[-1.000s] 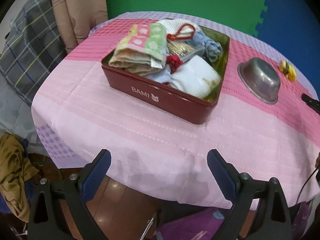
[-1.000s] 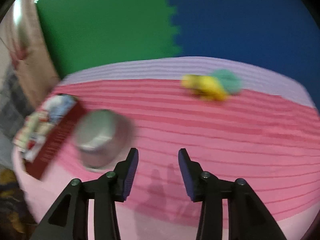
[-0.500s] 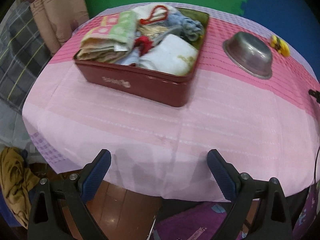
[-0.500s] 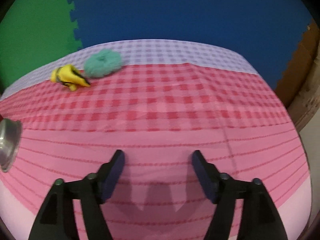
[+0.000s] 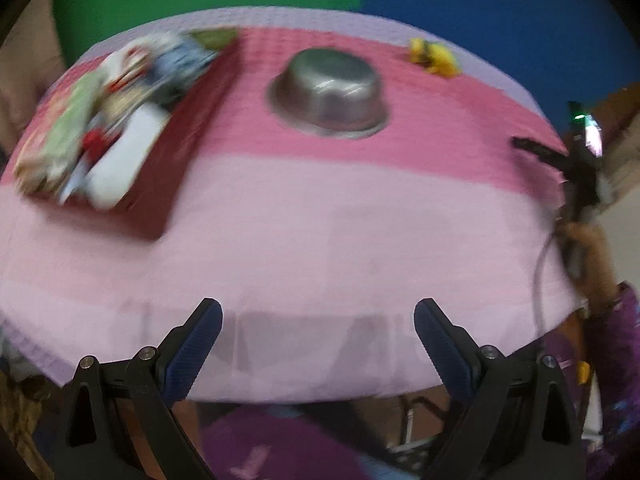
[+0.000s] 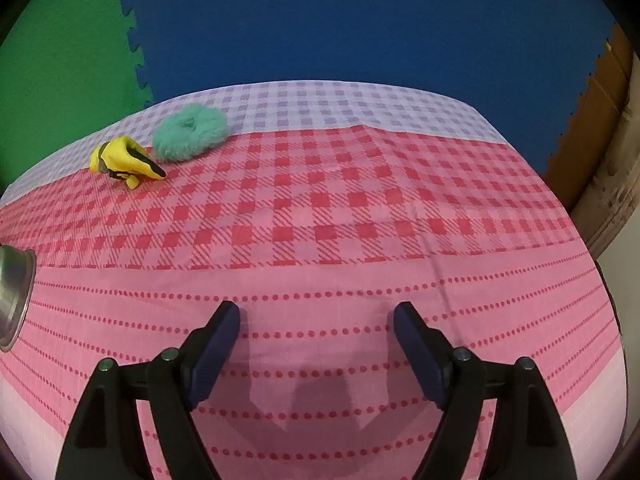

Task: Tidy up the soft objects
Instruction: 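Reach the left tool toward the yellow-black plush toy, then grasp the yellow-black plush toy with the left tool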

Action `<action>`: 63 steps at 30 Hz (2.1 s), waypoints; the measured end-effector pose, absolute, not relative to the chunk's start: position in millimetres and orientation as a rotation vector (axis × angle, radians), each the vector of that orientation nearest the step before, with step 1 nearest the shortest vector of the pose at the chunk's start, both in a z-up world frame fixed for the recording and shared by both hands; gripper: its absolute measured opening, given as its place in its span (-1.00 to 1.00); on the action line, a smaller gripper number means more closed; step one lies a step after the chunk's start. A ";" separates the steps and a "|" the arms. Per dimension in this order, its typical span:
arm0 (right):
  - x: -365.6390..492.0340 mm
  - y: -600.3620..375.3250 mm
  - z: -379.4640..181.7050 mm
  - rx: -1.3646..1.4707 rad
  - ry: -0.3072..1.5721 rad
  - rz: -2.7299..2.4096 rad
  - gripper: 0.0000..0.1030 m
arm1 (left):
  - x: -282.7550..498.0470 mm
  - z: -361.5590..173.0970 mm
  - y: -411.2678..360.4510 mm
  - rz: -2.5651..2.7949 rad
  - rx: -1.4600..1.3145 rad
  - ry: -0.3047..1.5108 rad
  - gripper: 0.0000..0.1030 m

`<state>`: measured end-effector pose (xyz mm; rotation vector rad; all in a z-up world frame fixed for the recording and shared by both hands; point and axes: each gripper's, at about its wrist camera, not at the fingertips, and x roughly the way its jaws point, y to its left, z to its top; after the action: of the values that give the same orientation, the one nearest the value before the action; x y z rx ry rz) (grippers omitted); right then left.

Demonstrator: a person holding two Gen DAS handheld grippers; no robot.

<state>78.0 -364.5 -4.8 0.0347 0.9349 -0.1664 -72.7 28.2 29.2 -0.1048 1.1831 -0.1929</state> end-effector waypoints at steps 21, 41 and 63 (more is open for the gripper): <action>73.0 -362.9 -1.0 0.041 0.911 -0.147 0.58 | 172.1 72.7 -114.4 -0.293 -0.291 1.196 0.86; 64.5 -363.7 7.9 0.081 0.852 -0.124 0.58 | 255.4 -4.5 -123.8 -0.153 -0.559 1.279 0.85; 63.6 -364.7 8.3 0.091 0.840 -0.138 0.58 | 272.9 -12.5 -139.4 -0.172 -0.410 1.217 -0.56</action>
<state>63.6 -364.7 8.3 0.0908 0.8397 -0.1378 272.9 -139.4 -12.5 -0.4099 1.2171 -0.1715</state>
